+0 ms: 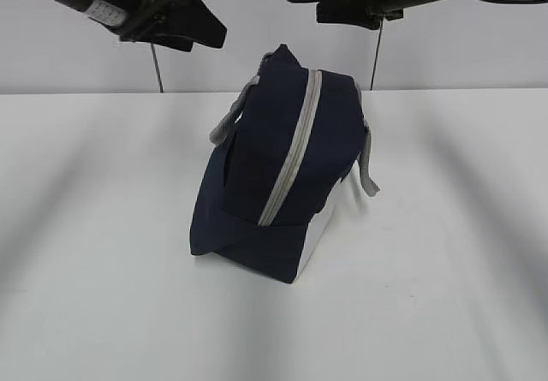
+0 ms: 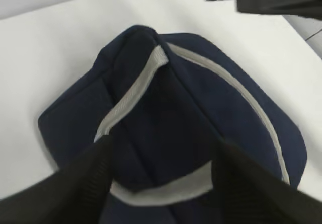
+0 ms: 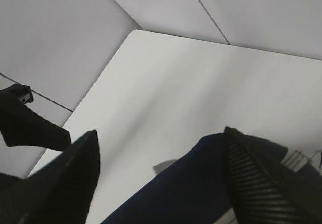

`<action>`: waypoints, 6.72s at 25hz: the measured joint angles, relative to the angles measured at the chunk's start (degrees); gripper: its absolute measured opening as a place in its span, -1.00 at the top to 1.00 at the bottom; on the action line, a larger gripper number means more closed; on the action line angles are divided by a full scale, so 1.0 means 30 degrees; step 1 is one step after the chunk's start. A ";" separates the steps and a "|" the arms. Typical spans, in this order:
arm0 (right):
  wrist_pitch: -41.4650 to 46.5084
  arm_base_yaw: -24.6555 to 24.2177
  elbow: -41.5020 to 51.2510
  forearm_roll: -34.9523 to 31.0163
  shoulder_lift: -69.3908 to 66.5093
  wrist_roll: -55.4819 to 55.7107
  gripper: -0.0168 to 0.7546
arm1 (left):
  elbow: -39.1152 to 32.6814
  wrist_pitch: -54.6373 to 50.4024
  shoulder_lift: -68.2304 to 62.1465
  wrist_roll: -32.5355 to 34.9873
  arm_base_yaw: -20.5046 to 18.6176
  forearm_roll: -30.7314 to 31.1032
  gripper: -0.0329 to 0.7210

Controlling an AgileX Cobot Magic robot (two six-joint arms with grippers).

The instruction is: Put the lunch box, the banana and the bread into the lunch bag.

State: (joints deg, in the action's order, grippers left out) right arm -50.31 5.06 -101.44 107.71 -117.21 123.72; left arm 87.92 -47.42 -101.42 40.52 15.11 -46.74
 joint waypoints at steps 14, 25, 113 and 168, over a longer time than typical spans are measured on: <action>0.2470 0.0000 0.7800 0.0000 0.7938 -0.1845 -0.38 | -0.0136 -0.4982 0.3665 -0.8800 -0.0020 0.8875 -0.23; 0.9589 0.3330 1.2969 -0.0330 1.2471 -0.3230 -0.37 | -0.6618 -0.4190 0.9721 -0.9240 0.0342 0.9137 -0.18; 2.2167 0.5248 2.4660 -3.0978 2.3294 -3.7616 -0.37 | -1.9376 -0.5318 3.1190 -1.2554 0.0342 1.2984 -0.02; 3.8487 -0.1281 2.4236 -3.4300 3.9387 -4.1780 -0.37 | -1.9376 -0.5287 3.1190 -1.2554 0.0342 1.2984 0.15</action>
State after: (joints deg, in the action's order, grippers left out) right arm 65.15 1.22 -28.73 4.81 0.95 -1.63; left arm 29.80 -63.28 -7.85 2.86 16.14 -7.79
